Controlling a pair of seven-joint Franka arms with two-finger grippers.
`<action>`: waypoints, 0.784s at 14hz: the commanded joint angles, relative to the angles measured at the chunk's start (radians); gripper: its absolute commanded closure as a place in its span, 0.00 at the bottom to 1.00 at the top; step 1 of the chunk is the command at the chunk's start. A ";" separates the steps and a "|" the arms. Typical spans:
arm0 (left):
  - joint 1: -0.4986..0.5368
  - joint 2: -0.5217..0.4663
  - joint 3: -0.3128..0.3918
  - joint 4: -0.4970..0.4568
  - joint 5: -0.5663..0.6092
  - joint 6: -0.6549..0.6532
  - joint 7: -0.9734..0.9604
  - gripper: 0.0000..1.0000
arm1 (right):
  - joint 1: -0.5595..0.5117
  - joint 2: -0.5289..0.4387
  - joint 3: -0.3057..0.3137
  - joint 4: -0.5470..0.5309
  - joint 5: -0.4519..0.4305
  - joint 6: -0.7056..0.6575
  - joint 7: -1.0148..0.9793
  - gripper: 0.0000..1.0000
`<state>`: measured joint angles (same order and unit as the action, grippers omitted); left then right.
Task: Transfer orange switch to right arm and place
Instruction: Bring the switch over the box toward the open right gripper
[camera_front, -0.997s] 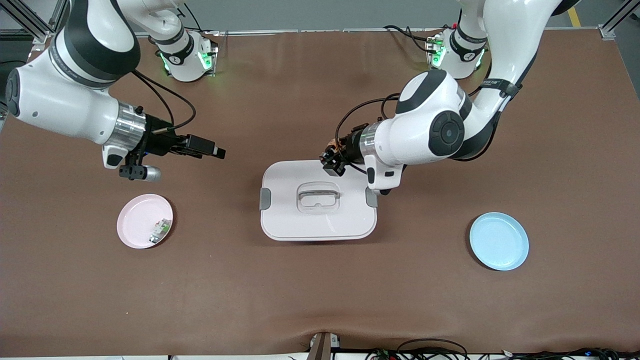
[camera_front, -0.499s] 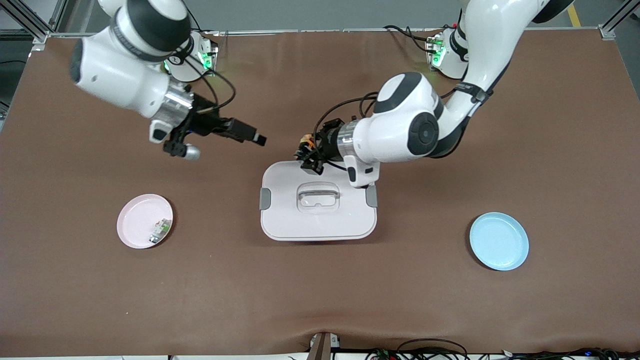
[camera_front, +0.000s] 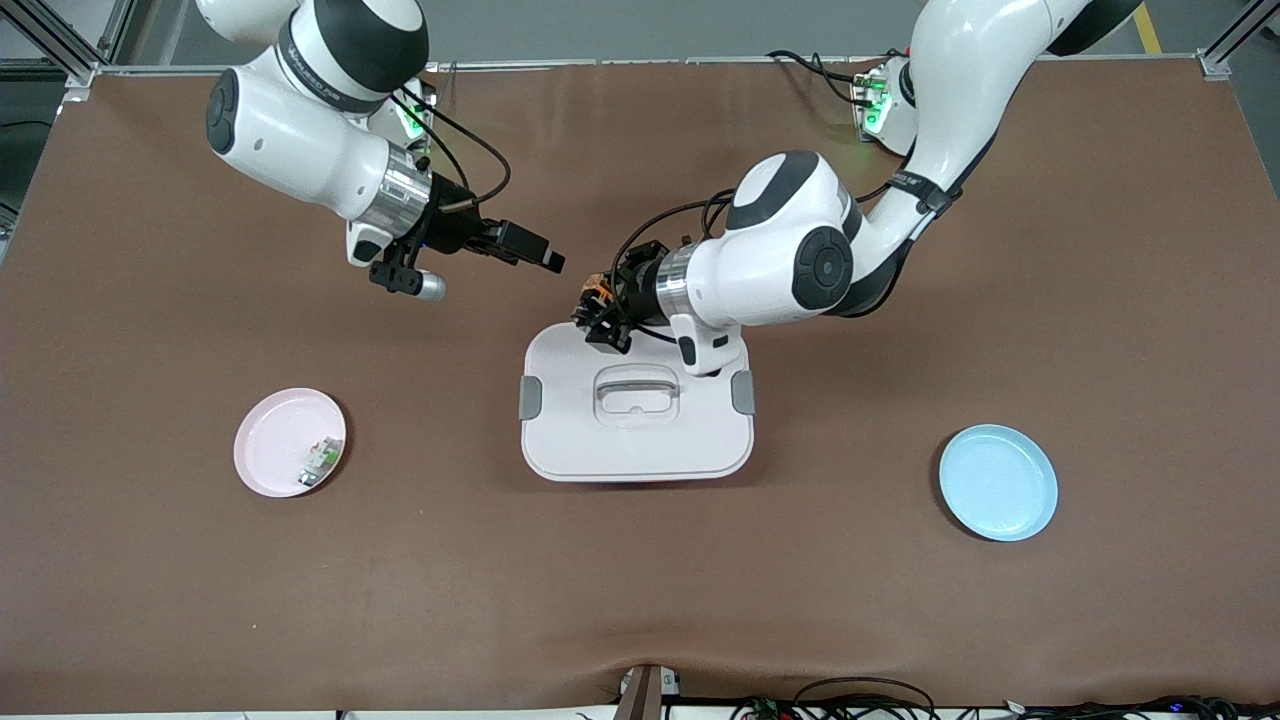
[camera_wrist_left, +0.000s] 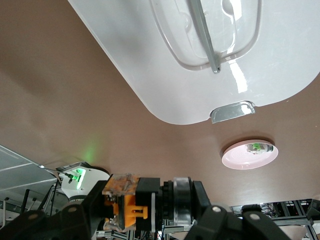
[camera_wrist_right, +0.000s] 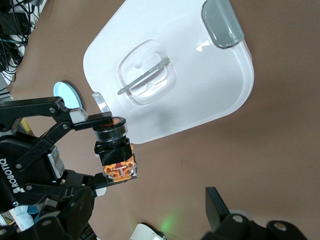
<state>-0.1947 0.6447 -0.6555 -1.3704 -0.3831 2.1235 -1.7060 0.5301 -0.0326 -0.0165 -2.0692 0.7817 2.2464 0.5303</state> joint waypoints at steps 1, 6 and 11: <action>-0.023 0.006 0.002 0.024 -0.020 0.004 -0.033 1.00 | -0.012 -0.017 -0.003 -0.023 0.066 0.012 0.008 0.00; -0.042 0.004 -0.001 0.027 -0.020 0.006 -0.044 1.00 | 0.013 0.011 -0.002 -0.009 0.088 0.078 0.001 0.00; -0.058 0.007 -0.001 0.045 -0.020 0.024 -0.087 1.00 | 0.063 0.051 -0.002 0.004 0.087 0.131 -0.007 0.00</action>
<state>-0.2389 0.6447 -0.6572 -1.3458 -0.3839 2.1326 -1.7764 0.5693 0.0007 -0.0182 -2.0728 0.8424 2.3479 0.5336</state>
